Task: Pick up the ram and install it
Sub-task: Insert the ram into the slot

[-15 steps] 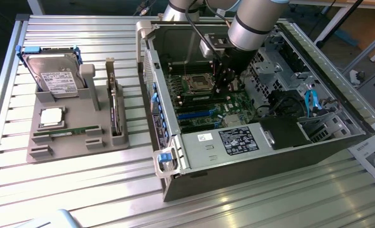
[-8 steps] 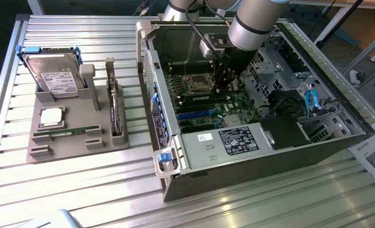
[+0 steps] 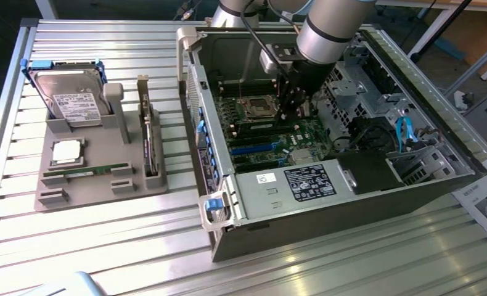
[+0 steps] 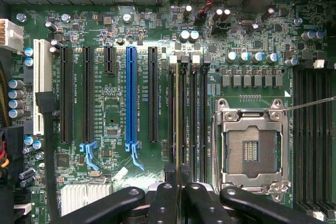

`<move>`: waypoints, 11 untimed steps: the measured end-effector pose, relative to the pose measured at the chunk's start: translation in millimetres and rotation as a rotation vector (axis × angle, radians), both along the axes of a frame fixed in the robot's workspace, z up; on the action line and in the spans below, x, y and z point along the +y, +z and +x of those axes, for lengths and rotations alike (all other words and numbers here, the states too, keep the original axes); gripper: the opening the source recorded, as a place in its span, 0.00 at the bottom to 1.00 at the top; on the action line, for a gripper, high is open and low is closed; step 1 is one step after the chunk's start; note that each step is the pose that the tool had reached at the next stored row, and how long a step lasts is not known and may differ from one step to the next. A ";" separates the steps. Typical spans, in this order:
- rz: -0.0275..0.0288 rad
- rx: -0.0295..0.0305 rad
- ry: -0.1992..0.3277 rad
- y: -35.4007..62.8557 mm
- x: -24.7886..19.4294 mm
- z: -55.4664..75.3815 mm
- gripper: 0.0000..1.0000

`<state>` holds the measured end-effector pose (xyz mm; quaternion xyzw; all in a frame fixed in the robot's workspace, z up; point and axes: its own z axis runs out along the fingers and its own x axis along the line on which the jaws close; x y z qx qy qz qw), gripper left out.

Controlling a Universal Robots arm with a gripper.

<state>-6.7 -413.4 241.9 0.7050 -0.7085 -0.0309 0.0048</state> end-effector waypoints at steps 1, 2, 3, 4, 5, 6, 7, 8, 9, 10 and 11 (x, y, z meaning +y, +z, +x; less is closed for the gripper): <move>0.0001 0.0000 0.000 0.0 0.0 0.0 0.12; 0.0000 0.0001 0.000 0.1 -0.3 -0.1 0.12; -0.0001 0.0001 0.000 0.1 -0.7 -0.1 0.12; 0.0001 0.0001 0.001 0.1 -1.4 0.0 0.12; 0.0001 0.0001 0.002 0.1 -2.4 0.0 0.12; -0.0001 0.0001 0.003 0.1 -2.8 -0.1 0.12; 0.0001 0.0001 0.003 0.1 -2.7 -0.1 0.12; 0.0001 0.0001 0.003 0.1 -2.8 0.0 0.12; 0.0001 0.0001 0.005 0.1 -2.8 0.0 0.12; 0.0001 0.0000 0.007 0.1 -2.8 0.0 0.12; 0.0000 0.0001 0.009 0.1 -2.8 0.0 0.12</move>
